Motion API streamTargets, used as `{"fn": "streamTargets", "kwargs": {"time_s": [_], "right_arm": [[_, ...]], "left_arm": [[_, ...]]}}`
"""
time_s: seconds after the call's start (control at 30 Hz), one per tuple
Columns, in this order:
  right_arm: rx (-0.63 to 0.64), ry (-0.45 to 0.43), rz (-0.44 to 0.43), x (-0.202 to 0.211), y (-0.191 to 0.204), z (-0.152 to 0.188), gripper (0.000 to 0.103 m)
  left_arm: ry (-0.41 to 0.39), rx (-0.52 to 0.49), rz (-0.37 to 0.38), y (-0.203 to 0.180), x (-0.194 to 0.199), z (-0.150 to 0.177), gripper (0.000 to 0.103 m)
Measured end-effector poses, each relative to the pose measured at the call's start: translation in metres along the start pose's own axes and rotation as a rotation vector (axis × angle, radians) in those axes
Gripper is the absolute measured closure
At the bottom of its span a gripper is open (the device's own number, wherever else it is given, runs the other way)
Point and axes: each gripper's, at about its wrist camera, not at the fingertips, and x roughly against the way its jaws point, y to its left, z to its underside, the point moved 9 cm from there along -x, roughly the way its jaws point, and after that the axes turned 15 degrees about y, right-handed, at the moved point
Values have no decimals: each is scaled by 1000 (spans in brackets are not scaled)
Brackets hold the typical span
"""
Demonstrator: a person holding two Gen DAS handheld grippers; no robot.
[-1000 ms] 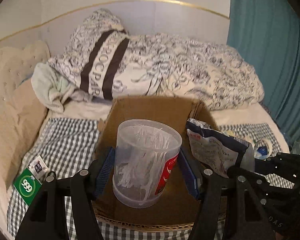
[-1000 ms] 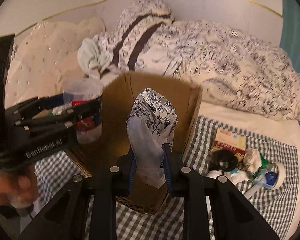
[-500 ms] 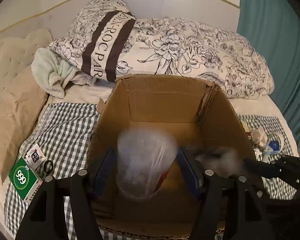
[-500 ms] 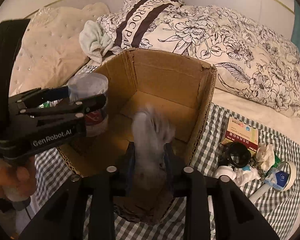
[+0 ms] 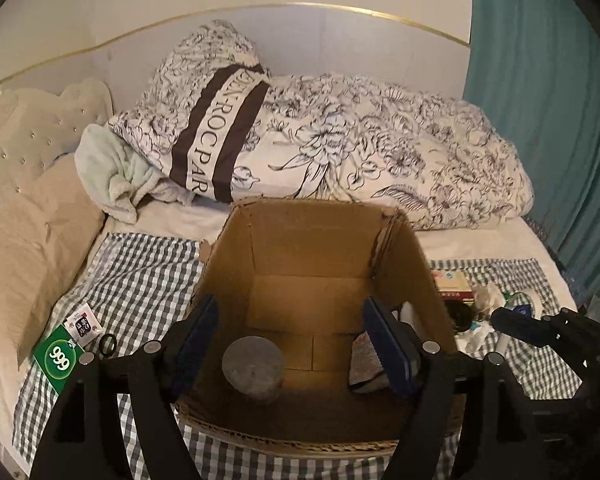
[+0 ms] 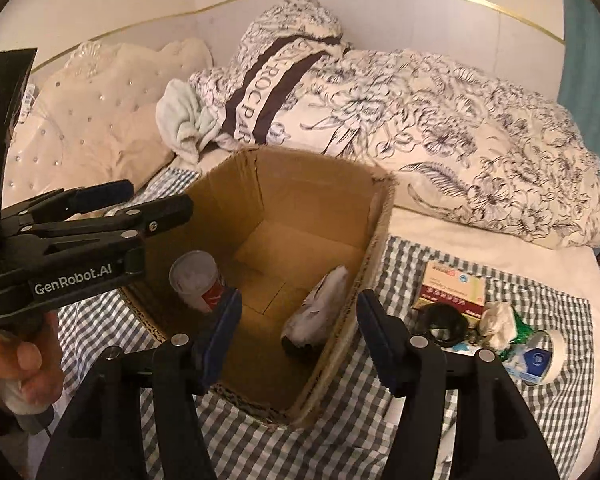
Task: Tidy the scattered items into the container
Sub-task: 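Withdraw both grippers from the box back toward the remaining items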
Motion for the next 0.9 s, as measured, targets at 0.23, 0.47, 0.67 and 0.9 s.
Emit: {"fn": "streamTargets", "kwargs": {"time_s": [0.23,0.47,0.67,0.9], "right_arm": [[-38,-56,15,31,-15,5,43],[-73,-117,31,60,-31,12,42],[-113,-152,44,80,-48,20,36],[-153,-198,74,102,-68,31,30]], "left_arm": [[-48,7,3,-12,27,0,15],[-88,15,3,-27,50,0,6],[-139,16,9,-44,69,-3,4],[-193,-1,20,-68,86,1,0]]}}
